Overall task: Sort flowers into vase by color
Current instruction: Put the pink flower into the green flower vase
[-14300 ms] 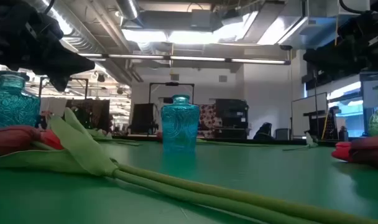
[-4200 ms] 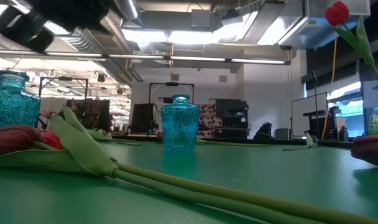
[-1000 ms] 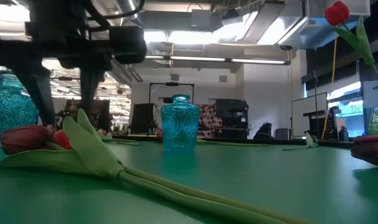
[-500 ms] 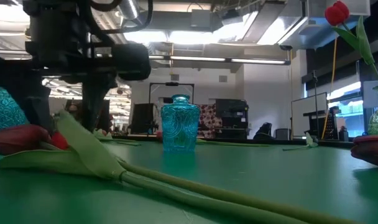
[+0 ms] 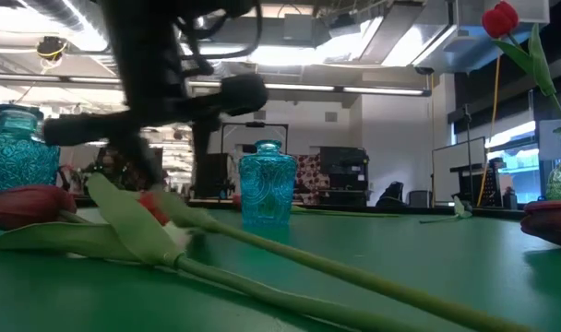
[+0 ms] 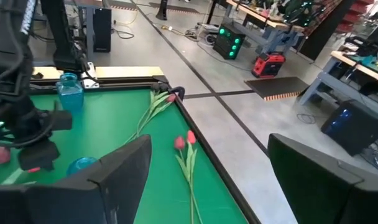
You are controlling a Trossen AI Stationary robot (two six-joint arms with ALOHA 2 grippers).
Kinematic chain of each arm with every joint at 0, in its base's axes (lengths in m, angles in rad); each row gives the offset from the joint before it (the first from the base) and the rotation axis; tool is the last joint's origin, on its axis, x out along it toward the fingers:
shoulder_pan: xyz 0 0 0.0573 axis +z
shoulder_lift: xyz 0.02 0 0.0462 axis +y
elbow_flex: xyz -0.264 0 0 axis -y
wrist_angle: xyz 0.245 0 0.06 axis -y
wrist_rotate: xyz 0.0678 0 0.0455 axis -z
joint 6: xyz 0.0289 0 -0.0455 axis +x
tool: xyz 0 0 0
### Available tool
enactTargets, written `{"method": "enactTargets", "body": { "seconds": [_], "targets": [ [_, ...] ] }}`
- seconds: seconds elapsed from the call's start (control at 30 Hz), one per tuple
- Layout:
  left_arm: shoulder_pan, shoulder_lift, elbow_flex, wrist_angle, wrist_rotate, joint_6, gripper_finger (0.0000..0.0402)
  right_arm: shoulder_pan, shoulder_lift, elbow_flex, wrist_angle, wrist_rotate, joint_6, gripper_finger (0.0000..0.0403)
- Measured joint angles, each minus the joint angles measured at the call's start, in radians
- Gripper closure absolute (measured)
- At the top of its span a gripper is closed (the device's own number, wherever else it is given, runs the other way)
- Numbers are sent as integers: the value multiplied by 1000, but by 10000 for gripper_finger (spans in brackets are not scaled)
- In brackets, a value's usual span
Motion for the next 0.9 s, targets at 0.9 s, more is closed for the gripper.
{"method": "enactTargets", "body": {
  "seconds": [0.9],
  "targets": [
    [-143,-122,2,153,84,242,260,1,53,0,8,-186,44,82]
  ]
}}
